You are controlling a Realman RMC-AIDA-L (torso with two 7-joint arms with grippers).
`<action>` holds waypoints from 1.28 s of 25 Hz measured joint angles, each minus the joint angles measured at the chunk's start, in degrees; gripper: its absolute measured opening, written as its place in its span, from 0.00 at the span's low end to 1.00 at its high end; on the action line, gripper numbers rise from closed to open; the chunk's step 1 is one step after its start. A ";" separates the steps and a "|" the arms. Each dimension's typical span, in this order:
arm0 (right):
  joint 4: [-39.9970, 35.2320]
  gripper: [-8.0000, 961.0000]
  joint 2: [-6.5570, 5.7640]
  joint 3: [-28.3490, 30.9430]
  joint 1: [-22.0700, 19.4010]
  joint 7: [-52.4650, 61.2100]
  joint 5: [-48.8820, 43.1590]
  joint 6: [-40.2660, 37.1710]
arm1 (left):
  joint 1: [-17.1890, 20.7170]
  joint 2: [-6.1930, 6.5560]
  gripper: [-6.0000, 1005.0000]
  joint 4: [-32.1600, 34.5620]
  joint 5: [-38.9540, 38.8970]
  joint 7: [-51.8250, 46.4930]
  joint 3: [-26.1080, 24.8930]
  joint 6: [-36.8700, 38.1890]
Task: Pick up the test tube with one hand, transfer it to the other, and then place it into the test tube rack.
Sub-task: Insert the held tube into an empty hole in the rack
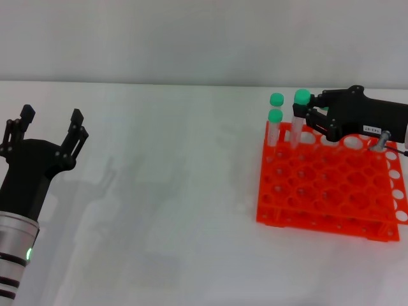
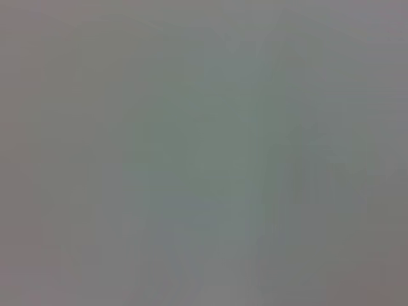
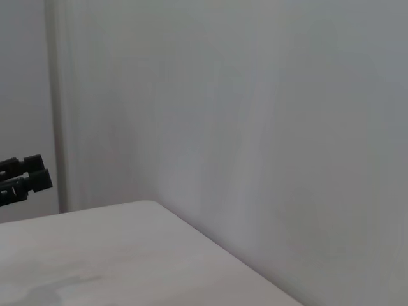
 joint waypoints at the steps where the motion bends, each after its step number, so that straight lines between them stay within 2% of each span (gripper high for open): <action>1: 0.02 0.22 0.04 -0.01 0.00 -0.01 0.19 -0.18 | 0.02 0.03 0.83 0.00 0.00 0.00 0.00 0.00; 23: 4.75 0.22 0.34 -0.15 0.27 -2.38 1.37 -4.49 | 0.03 0.05 0.83 0.00 0.01 0.00 0.00 0.01; 32: 5.28 0.23 0.36 -3.34 0.40 -2.00 1.43 -7.64 | 0.03 0.05 0.83 0.07 0.01 -0.74 0.26 0.07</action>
